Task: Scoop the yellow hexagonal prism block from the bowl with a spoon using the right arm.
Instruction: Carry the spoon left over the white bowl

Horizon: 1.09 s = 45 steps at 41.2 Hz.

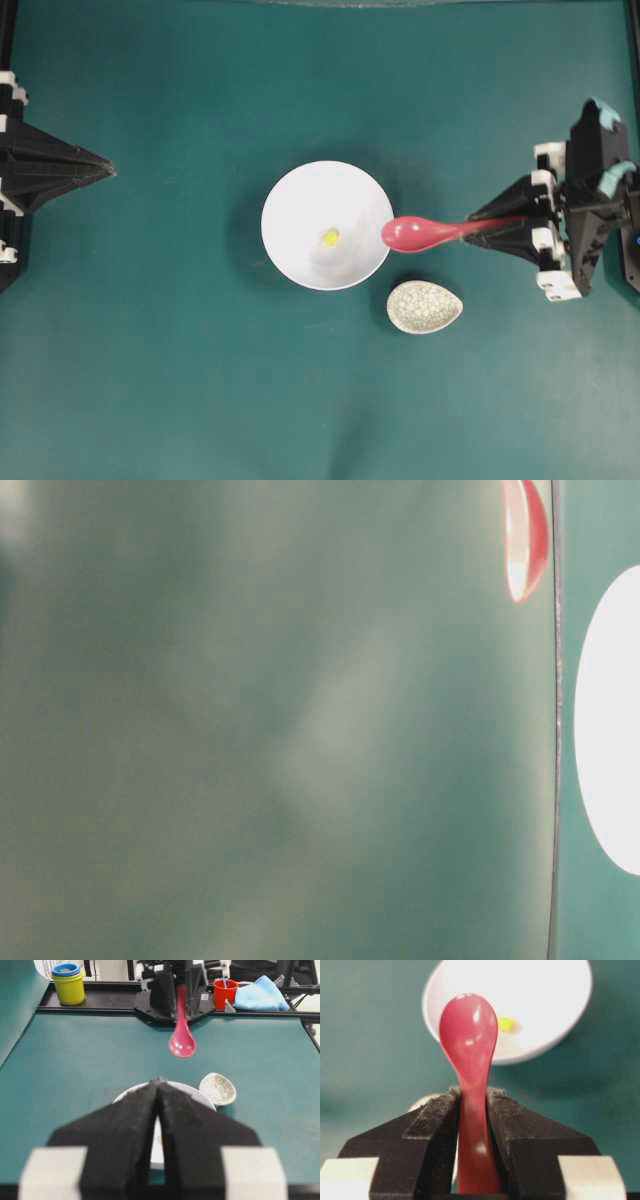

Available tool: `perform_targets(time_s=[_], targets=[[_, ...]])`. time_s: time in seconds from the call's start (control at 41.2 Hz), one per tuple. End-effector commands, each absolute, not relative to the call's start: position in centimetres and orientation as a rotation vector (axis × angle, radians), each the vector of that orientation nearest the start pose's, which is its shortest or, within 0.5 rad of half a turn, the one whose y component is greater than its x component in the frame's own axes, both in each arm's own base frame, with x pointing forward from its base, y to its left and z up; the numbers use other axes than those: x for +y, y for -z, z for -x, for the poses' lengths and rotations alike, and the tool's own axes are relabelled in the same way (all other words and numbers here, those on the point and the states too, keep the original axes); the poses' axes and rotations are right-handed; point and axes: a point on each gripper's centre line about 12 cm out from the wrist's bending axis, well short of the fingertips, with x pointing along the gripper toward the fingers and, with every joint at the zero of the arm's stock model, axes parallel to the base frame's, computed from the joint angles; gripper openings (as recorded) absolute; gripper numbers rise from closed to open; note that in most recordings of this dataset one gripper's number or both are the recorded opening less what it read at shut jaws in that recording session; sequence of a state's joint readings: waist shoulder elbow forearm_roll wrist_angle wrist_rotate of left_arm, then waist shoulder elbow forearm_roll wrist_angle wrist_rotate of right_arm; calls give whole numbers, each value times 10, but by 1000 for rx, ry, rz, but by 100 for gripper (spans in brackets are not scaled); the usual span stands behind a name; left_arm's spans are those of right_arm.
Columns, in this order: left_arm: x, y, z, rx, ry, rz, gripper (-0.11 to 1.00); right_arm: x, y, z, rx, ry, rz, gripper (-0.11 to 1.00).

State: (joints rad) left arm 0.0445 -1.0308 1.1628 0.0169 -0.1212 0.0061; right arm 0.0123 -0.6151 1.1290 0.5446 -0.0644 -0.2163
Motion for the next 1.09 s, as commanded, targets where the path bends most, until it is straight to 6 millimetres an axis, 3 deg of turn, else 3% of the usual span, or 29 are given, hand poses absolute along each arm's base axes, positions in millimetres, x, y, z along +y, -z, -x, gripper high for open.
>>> perform_targets(time_s=[0.0, 0.389, 1.069], targets=[[8, -305, -191, -26, -44, -25, 3, -8, -221, -250, 451, 103, -312, 25], [9, -303, -191, -18, -44, -25, 3, -19, -238, -267, 523, 100, -304, 24], [8, -303, -189, -6, -44, -25, 3, -23, -246, -288, 580, 84, -283, 24]])
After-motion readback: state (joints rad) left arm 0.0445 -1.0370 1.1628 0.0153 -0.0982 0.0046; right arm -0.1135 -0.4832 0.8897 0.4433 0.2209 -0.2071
